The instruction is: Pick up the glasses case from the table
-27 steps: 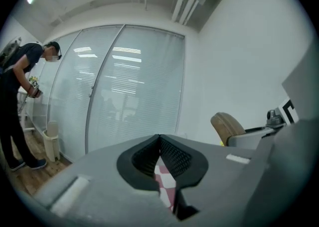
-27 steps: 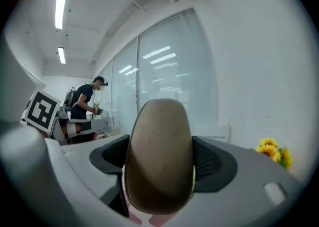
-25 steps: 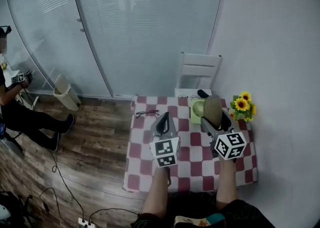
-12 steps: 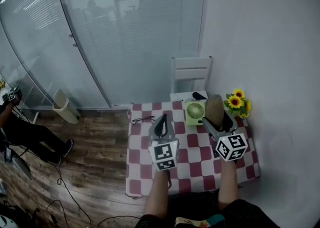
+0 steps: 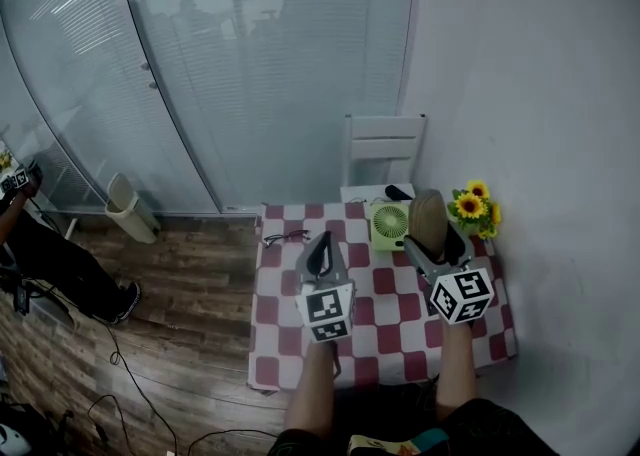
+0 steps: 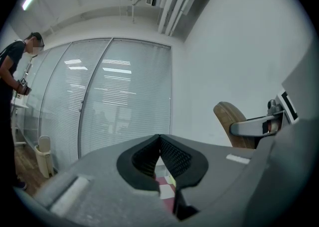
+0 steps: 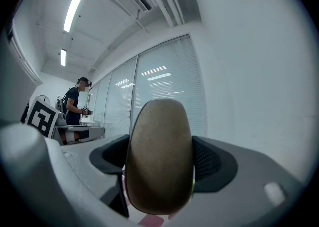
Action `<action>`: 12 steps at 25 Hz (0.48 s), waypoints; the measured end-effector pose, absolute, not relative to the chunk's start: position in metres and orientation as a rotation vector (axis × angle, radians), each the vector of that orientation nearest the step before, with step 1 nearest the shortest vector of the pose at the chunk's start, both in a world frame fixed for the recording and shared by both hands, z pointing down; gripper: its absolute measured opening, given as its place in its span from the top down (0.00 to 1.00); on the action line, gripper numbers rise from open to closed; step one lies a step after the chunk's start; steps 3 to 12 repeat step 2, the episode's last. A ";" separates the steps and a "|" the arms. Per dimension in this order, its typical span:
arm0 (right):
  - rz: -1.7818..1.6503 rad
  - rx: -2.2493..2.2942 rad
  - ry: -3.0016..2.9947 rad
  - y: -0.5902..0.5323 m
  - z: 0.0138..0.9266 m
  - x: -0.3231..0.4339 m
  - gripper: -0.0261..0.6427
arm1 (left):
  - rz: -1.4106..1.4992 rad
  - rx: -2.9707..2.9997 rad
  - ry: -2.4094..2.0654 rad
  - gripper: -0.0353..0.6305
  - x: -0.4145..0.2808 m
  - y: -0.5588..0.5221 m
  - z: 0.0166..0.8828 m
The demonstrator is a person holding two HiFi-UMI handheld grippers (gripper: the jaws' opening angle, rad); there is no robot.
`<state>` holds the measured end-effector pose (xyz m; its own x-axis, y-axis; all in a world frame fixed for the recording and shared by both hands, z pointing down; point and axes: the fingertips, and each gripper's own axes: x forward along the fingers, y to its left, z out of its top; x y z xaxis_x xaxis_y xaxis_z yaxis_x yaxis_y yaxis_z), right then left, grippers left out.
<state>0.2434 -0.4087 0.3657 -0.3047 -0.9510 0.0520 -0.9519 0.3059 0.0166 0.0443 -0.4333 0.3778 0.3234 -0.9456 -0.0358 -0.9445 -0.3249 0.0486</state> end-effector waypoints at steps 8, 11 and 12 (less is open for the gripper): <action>0.020 1.804 -2.506 -0.407 0.366 0.241 0.38 | -0.085 2.536 -1.812 0.93 0.044 -0.431 0.380; 0.020 1.804 -2.506 -0.407 0.366 0.241 0.38 | -0.085 2.536 -1.812 0.93 0.044 -0.431 0.380; 0.020 1.804 -2.506 -0.407 0.366 0.241 0.38 | -0.085 2.536 -1.812 0.93 0.044 -0.431 0.380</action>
